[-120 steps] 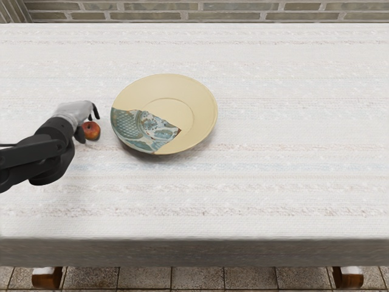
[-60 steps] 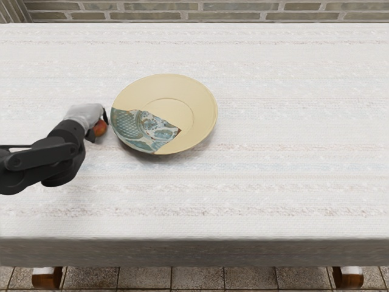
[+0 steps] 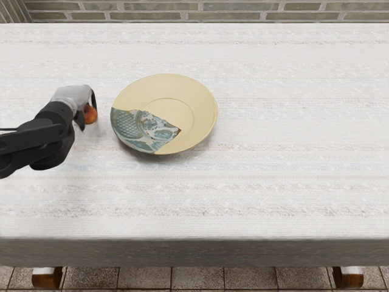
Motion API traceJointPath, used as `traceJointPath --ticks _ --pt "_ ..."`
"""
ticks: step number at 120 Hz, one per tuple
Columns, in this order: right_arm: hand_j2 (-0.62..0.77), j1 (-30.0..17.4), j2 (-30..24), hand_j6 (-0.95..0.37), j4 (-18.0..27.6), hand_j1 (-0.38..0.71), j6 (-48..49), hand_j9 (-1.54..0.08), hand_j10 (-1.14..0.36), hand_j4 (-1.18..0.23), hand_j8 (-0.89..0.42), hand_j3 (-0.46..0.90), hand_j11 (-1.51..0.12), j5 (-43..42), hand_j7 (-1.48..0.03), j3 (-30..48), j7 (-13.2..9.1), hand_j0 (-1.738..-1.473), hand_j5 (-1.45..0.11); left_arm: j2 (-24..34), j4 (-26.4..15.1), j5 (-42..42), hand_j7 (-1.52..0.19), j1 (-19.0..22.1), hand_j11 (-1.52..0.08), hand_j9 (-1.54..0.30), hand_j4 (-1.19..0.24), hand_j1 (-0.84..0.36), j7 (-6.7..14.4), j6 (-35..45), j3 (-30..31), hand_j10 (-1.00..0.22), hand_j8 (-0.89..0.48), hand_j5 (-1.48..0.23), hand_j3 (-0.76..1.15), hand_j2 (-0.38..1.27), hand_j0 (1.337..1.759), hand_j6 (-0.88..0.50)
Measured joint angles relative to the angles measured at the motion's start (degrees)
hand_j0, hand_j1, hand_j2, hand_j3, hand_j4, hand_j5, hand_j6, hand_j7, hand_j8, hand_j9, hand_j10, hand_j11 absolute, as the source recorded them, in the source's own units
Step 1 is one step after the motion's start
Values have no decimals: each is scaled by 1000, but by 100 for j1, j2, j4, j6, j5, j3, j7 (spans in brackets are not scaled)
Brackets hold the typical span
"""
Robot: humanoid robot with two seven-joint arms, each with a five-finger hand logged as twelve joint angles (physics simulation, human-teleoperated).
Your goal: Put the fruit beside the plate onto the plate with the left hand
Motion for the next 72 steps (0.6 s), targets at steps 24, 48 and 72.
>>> traceJointPath --ticks 24,48,72 --pt "-3 0 0 -15 -1 -331 0 -19 -15 -15 -15 0 -20 0 -20 0 0 -1658 -19 100 -70 -371 -1001 -739 -998 -996 -586 -335 5 -267 -20 -734 -560 -1011 93 465 1644 -438" --pt "-3 0 0 -14 -1 -331 0 -19 -15 -15 -15 0 -20 0 -20 0 0 -1658 -19 148 -578 -946 -1001 -1416 -990 -990 -568 -373 8 -668 -35 -736 -547 -1023 35 510 1650 -424" --pt "-3 -1 0 -15 -5 -331 0 -19 -15 -15 -15 0 -20 0 -20 0 0 -1658 -19 -688 -712 -1285 -1006 -1648 -989 -989 -572 -367 5 -773 -30 -735 -566 -1029 13 540 1653 -445"
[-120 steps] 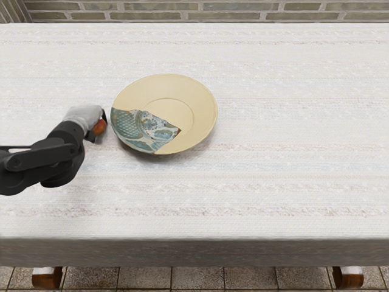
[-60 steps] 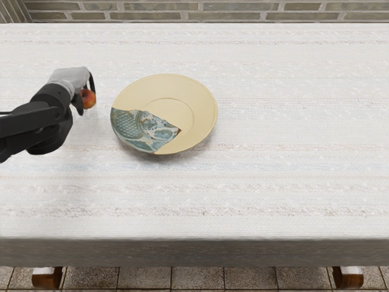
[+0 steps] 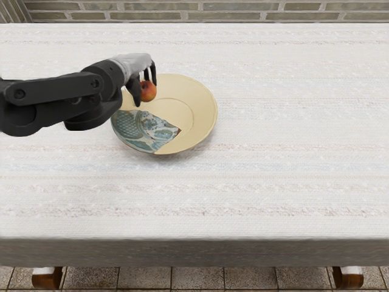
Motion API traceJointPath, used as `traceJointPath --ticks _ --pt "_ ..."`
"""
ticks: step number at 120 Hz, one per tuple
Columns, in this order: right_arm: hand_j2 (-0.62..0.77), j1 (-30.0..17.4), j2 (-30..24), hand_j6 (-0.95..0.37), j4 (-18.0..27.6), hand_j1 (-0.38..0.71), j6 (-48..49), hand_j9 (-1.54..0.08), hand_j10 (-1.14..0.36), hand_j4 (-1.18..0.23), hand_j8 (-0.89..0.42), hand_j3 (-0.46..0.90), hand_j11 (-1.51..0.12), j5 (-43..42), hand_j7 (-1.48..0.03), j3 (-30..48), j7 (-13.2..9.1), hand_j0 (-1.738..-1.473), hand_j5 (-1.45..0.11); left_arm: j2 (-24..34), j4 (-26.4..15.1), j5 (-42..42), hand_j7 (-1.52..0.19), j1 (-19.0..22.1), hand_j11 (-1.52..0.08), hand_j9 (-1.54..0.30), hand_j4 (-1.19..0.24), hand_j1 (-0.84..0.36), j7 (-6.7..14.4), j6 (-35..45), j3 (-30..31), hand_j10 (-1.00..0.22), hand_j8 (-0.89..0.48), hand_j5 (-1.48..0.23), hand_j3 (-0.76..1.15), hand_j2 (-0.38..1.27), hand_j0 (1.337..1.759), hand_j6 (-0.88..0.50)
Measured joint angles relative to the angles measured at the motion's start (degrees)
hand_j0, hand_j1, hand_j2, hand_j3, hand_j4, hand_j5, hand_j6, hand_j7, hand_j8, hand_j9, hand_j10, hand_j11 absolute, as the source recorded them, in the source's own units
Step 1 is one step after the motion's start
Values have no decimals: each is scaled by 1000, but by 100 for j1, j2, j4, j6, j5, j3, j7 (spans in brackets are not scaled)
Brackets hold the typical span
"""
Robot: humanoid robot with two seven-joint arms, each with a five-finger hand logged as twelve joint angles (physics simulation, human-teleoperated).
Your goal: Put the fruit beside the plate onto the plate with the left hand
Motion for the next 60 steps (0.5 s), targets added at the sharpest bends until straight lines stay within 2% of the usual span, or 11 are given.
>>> traceJointPath --ticks 11,17,21,38,48,56,60 --pt "-3 0 0 -15 -3 -331 0 -19 -15 -15 -15 0 -20 0 -20 0 0 -1658 -19 -152 1 -122 -1005 -12 -990 -989 -570 -368 -2 -9 13 -735 -572 -1032 8 534 1654 -439" --pt "-3 0 0 -15 -3 -331 0 -19 -15 -15 -15 0 -20 0 -20 0 0 -1658 -19 -165 9 -142 -1001 56 -990 -989 -574 -354 -2 -6 23 -735 -573 -1028 7 474 1654 -444" --pt "-3 -1 0 -15 -4 -331 0 -19 -15 -15 -15 0 -20 0 -20 0 0 -1658 -19 -166 16 -149 -1000 121 -990 -988 -580 -354 -2 -4 31 -736 -581 -1028 6 515 1654 -448" --pt "-3 -1 0 -15 -4 -331 0 -19 -15 -15 -15 0 -20 0 -20 0 0 -1658 -19 -176 44 -126 -993 286 -989 -988 -594 -338 -1 10 59 -737 -588 -1017 3 464 1654 -465" --pt "-3 -1 0 -15 -4 -331 0 -19 -15 -15 -15 0 -20 0 -20 0 0 -1658 -19 -175 49 -127 -990 331 -985 -984 -599 -340 -1 13 74 -735 -595 -1015 2 493 1655 -465" --pt "-3 -1 0 -15 -4 -331 0 -19 -15 -15 -15 0 -20 0 -20 0 0 -1658 -19 -175 51 -110 -962 344 -958 -957 -601 -343 -1 20 79 -717 -599 -986 1 492 1655 -472" --pt "-3 -1 0 -15 -4 -331 0 -19 -15 -15 -15 0 -20 0 -20 0 0 -1658 -19 -175 52 -99 -916 340 -912 -911 -591 -327 -1 27 80 -684 -584 -937 1 440 1656 -476"
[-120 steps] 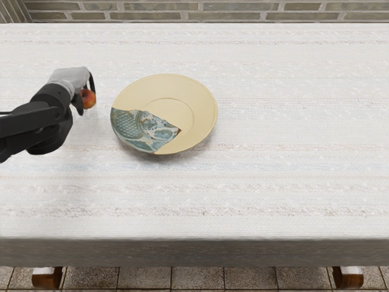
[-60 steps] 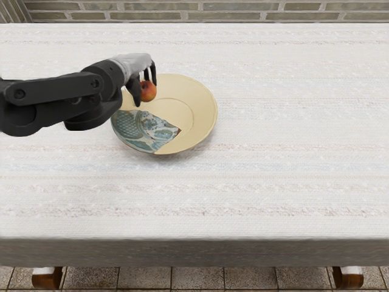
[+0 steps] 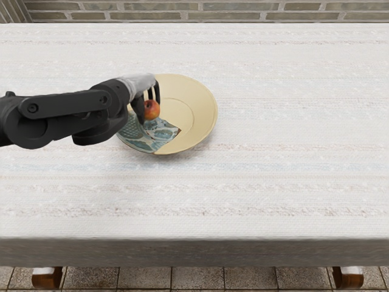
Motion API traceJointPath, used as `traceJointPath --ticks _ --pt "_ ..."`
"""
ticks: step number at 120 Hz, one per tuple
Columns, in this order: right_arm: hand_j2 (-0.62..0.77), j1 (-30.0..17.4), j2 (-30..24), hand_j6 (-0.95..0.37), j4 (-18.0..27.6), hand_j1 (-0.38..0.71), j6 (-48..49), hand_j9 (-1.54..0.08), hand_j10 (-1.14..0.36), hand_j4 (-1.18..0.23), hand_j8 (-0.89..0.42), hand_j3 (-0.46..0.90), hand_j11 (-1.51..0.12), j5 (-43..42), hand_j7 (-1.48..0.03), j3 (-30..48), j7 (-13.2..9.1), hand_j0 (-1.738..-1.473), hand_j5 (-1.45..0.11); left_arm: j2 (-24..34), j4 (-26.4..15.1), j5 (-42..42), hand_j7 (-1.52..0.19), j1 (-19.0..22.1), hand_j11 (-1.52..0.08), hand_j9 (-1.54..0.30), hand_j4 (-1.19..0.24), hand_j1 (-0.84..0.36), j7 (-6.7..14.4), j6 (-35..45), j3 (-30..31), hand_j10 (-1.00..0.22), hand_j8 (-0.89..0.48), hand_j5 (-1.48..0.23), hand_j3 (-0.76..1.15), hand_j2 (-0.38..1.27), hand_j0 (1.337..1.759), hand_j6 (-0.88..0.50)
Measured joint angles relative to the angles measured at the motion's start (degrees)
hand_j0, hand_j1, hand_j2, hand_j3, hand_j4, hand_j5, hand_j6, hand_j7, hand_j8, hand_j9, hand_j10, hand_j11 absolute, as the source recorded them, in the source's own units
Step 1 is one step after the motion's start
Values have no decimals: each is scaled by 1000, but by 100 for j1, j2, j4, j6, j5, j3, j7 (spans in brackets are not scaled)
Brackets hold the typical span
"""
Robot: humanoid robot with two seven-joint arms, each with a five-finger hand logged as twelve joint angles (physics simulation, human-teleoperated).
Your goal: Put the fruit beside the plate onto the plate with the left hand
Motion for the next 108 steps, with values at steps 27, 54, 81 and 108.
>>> traceJointPath --ticks 27,54,81,108 --pt "-3 0 0 -15 0 -331 0 -19 -15 -15 -15 0 -20 0 -20 0 0 -1658 -19 27 3 -92 -403 -88 -402 -402 -273 35 0 3 -28 -304 -271 -410 0 164 1657 -236" --pt "-3 0 0 -15 0 -331 0 -20 -15 -15 -15 0 -20 0 -20 0 0 -1658 -19 1273 -50 -2158 -139 -206 -138 -138 -96 241 0 -2230 -1490 -106 -96 -141 0 56 1658 -84" --pt "-3 0 0 -15 3 -331 0 -20 -15 -15 -15 0 -20 0 -20 0 0 -1658 -19 2968 -68 -4540 -51 423 -50 -51 -36 309 0 -4009 -2439 -39 -36 -52 0 19 1658 -33" --pt "-3 0 0 -14 12 -331 0 -19 -15 -15 -15 0 -20 0 -20 0 0 -1658 -19 3596 -54 -5908 -20 1582 -20 -20 -15 333 0 -4233 -3040 -16 -15 -20 0 7 1658 -14"
